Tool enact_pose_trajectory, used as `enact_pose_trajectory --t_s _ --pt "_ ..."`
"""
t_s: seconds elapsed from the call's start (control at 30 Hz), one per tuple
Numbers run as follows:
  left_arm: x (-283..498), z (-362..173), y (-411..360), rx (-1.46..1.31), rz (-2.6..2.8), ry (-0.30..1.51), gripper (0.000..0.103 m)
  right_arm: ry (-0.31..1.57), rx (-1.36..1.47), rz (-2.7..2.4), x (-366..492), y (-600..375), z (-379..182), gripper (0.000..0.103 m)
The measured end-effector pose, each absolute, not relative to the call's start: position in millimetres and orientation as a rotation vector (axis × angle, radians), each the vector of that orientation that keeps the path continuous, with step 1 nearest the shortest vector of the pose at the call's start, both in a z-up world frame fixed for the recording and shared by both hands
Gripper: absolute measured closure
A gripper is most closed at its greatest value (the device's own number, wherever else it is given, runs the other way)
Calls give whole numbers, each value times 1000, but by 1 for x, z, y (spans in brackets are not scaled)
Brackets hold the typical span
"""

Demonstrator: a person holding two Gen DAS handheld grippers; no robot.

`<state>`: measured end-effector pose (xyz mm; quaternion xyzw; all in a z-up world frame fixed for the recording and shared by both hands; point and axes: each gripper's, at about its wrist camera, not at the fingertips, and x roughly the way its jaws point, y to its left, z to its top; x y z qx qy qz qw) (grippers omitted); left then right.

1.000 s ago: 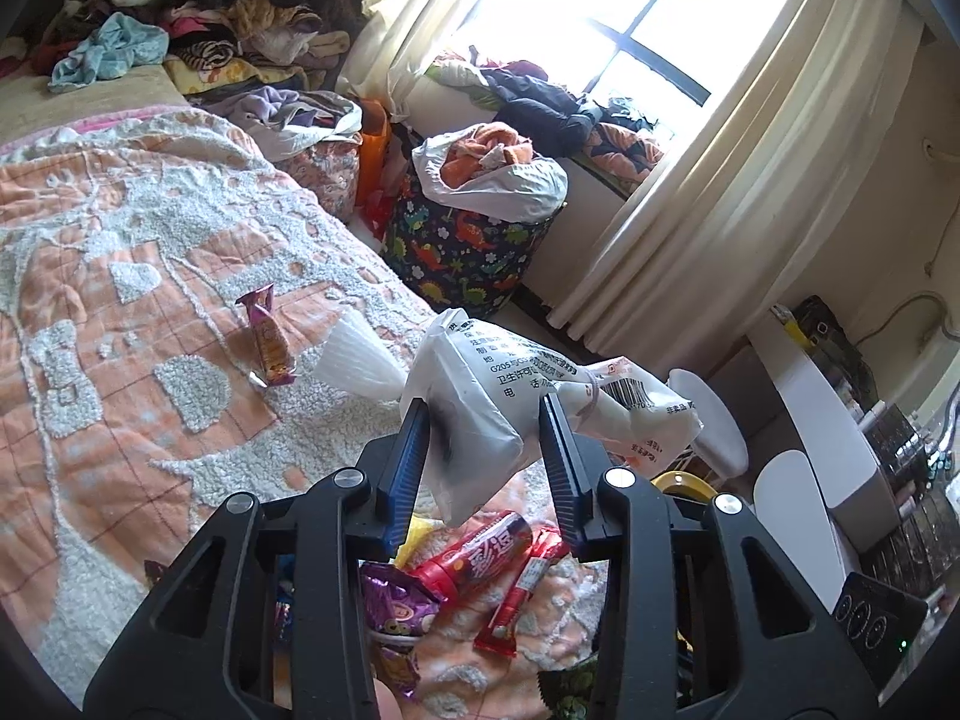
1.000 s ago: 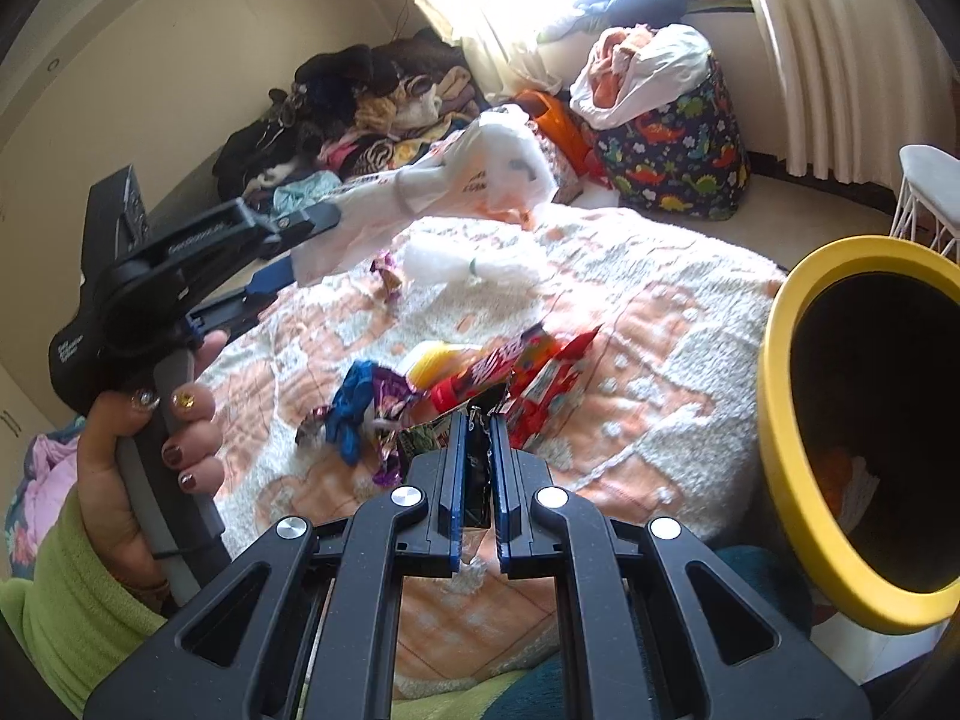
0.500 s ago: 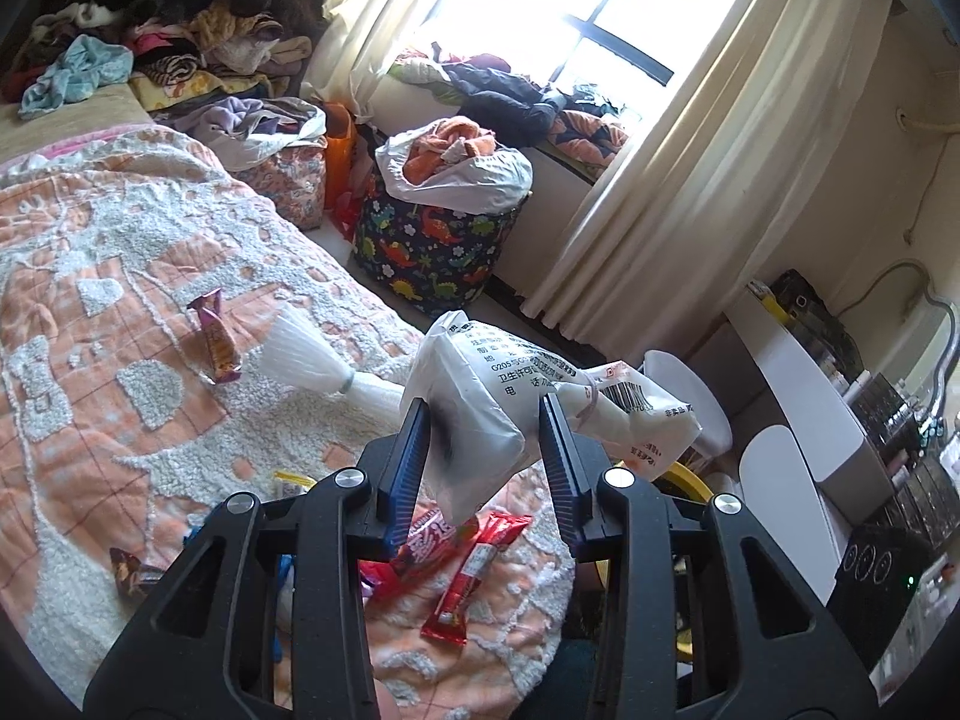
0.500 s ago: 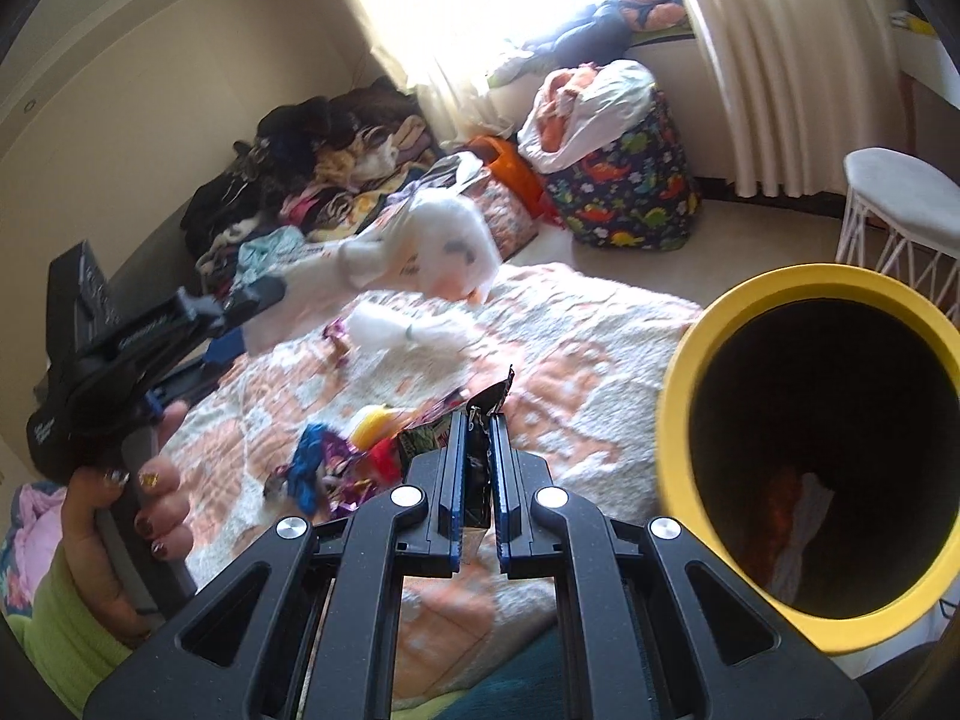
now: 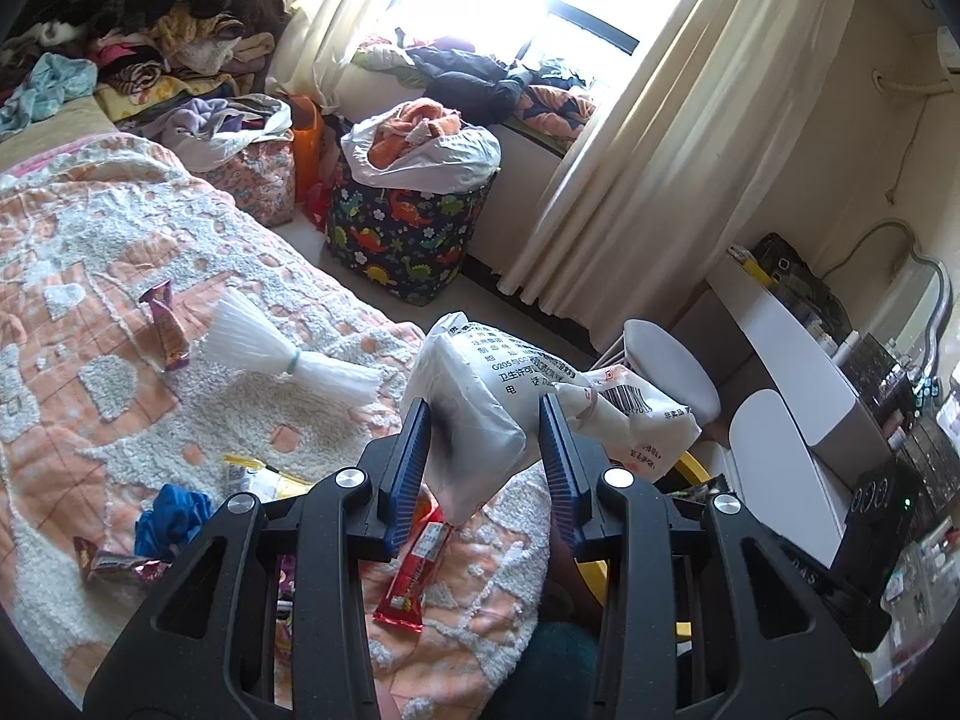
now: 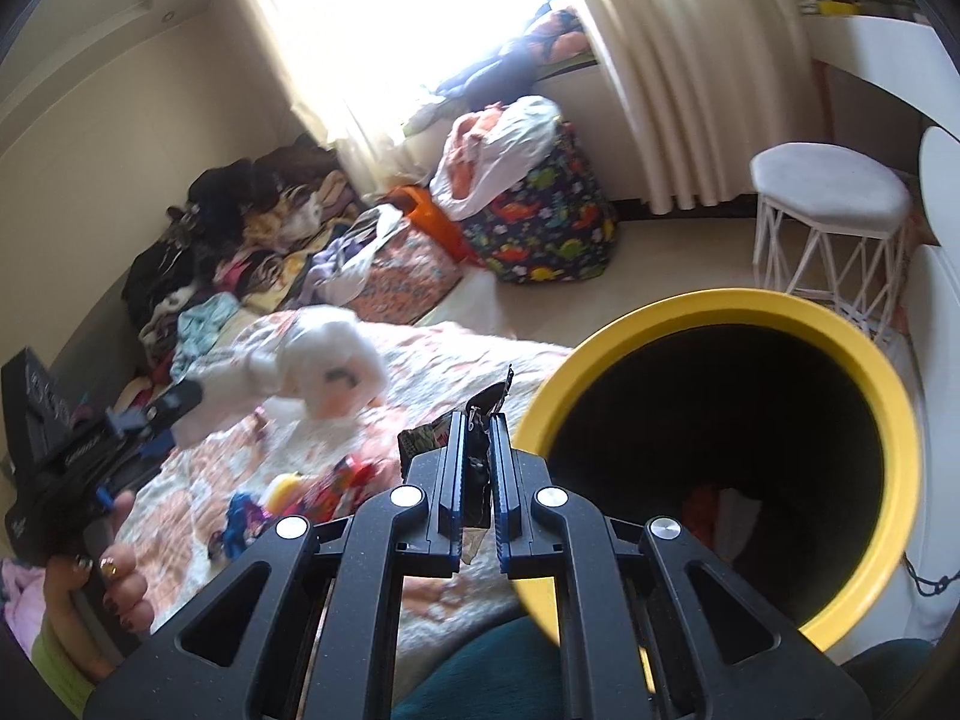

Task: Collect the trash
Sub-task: 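Carry the white bag and green packet over the bin with both tools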

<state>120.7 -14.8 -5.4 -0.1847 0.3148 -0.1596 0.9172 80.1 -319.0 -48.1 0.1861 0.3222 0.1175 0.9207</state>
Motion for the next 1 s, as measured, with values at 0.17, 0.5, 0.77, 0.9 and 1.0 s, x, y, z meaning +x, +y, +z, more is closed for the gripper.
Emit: enact_pose_trajectory --t_s 0.17,0.5,0.77,0.9,1.0 --pt "121 -6 -26 -363 -346 655 74 642 401 191 80 -337 -49 95" --pt "117 -9 -60 -303 -394 670 74 602 402 100 80 -366 -49 95" --pt "115 -12 -74 -275 -418 680 74 572 405 35 77 -388 -49 95" --pt "114 -13 -80 -259 -427 684 74 564 412 13 77 -395 -50 95" --pt "113 -15 -86 -245 -435 688 74 563 421 0 77 -401 -53 95"
